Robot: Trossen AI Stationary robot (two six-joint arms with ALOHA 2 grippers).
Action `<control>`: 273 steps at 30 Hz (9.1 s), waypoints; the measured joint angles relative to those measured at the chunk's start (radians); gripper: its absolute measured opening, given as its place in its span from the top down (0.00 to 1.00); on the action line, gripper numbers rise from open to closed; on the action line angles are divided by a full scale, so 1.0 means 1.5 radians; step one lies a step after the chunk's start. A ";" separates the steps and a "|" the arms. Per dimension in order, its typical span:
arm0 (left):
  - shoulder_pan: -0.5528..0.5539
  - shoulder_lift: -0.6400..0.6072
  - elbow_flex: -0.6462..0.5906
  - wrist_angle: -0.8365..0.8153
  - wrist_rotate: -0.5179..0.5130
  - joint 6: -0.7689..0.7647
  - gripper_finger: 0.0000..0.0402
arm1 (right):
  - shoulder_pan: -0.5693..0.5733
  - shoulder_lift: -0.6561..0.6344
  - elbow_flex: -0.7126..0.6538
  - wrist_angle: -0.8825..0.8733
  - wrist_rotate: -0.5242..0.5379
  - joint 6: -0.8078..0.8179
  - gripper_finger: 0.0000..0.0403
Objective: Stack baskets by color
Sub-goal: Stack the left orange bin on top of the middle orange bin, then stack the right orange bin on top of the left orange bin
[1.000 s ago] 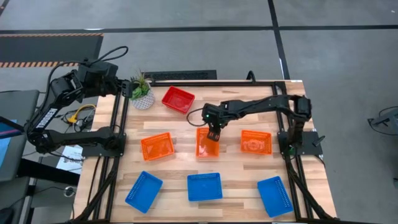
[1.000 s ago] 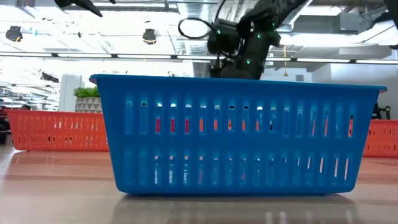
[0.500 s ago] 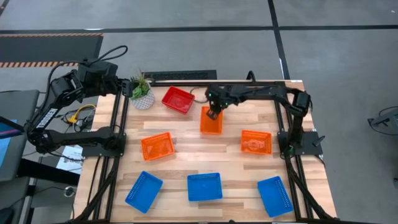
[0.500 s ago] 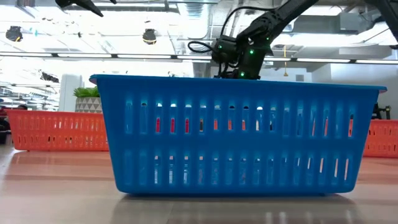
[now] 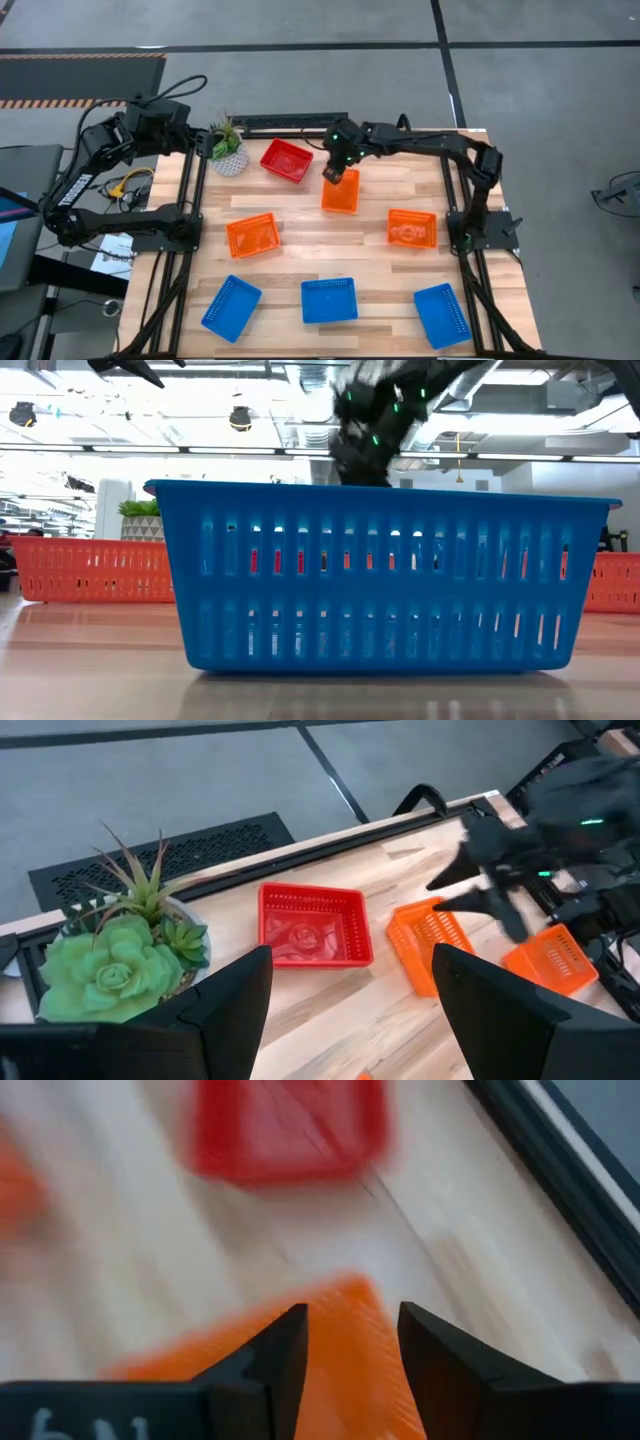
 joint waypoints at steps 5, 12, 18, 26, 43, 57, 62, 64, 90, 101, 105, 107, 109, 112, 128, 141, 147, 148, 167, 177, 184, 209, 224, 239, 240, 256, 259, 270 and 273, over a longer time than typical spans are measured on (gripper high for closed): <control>0.000 0.000 0.000 -0.007 0.000 0.000 0.35 | 0.096 -0.001 0.033 0.104 0.002 0.018 0.52; 0.000 0.000 0.000 -0.007 -0.006 -0.001 0.35 | 0.178 0.054 0.037 0.300 0.089 0.005 0.55; 0.000 0.000 0.000 -0.009 -0.005 -0.027 0.35 | 0.188 0.110 0.063 0.343 0.007 0.014 0.55; 0.000 0.005 0.000 -0.009 -0.009 -0.056 0.35 | 0.249 0.253 0.194 0.353 -0.043 -0.009 0.52; 0.000 0.004 0.000 -0.016 0.013 0.014 0.35 | 0.250 0.449 0.517 0.112 0.060 -0.109 0.45; 0.000 0.004 0.000 -0.021 0.013 0.015 0.35 | 0.230 0.449 0.503 0.035 0.074 -0.184 0.46; 0.000 0.004 0.000 -0.021 0.013 0.015 0.35 | 0.222 0.449 0.503 -0.018 0.048 -0.197 0.51; 0.000 0.004 0.000 -0.021 0.013 0.018 0.35 | 0.219 0.449 0.503 -0.027 0.032 -0.198 0.56; 0.000 -0.006 0.000 -0.018 0.013 0.037 0.35 | 0.154 0.223 0.503 -0.298 0.108 0.202 0.99; 0.000 -0.019 0.000 -0.018 0.013 0.025 0.35 | 0.112 -0.041 0.370 -0.540 0.326 0.323 1.00; 0.000 -0.018 0.000 -0.019 0.012 0.025 0.35 | 0.113 -0.176 0.170 -0.491 0.342 0.429 1.00; 0.000 -0.017 0.000 -0.019 0.013 0.025 0.35 | 0.119 -0.246 0.056 -0.434 0.347 0.502 1.00; 0.000 -0.019 0.000 -0.019 0.013 0.025 0.35 | 0.130 -0.299 -0.057 -0.339 0.349 0.579 1.00; 0.000 -0.018 0.000 -0.019 0.012 0.025 0.35 | 0.152 -0.342 -0.206 -0.174 0.347 0.682 1.00; 0.000 -0.018 0.000 -0.020 0.012 0.027 0.35 | 0.267 -0.194 -0.344 0.125 0.343 0.967 0.99; 0.000 -0.018 0.000 -0.019 0.012 0.032 0.35 | 0.290 -0.141 -0.344 0.092 0.309 1.022 0.85; 0.000 -0.018 0.000 -0.019 0.012 0.031 0.35 | 0.269 -0.153 -0.343 0.088 0.304 0.984 0.64; 0.000 -0.018 0.000 -0.019 0.012 0.031 0.35 | 0.262 -0.158 -0.344 0.082 0.299 0.973 0.60; 0.000 -0.018 0.000 -0.022 0.012 0.032 0.35 | 0.186 -0.433 -0.343 -0.190 0.264 0.689 0.49; 0.000 -0.015 0.000 -0.020 0.012 0.044 0.35 | 0.234 -0.489 -0.344 -0.470 0.201 0.584 0.50; 0.000 -0.013 0.000 -0.020 0.013 0.050 0.35 | 0.266 -0.447 -0.344 -0.480 0.169 0.463 0.50; 0.000 -0.013 0.000 -0.024 0.013 0.046 0.35 | 0.268 -0.248 -0.344 -0.362 0.155 0.286 0.50; 0.000 -0.013 0.000 -0.024 0.012 0.044 0.35 | 0.164 -0.299 -0.342 -0.305 0.189 0.364 0.50; 0.000 -0.013 0.000 -0.024 0.012 0.042 0.35 | 0.198 -0.404 -0.342 -0.450 0.164 0.334 0.50; 0.000 -0.013 0.000 -0.024 0.012 0.042 0.35 | 0.206 -0.404 -0.342 -0.450 0.164 0.329 0.50; 0.000 -0.013 0.000 -0.024 0.012 0.043 0.35 | 0.257 -0.385 -0.444 -0.389 0.102 0.316 0.50; 0.000 -0.013 0.000 -0.024 0.012 0.043 0.35 | 0.257 -0.385 -0.463 -0.362 0.088 0.317 0.50; 0.000 -0.013 0.000 -0.024 0.012 0.037 0.35 | 0.251 -0.380 -0.512 -0.309 0.070 0.333 0.53; 0.000 -0.013 0.000 -0.024 0.012 0.036 0.35 | 0.251 -0.380 -0.524 -0.295 0.069 0.344 0.57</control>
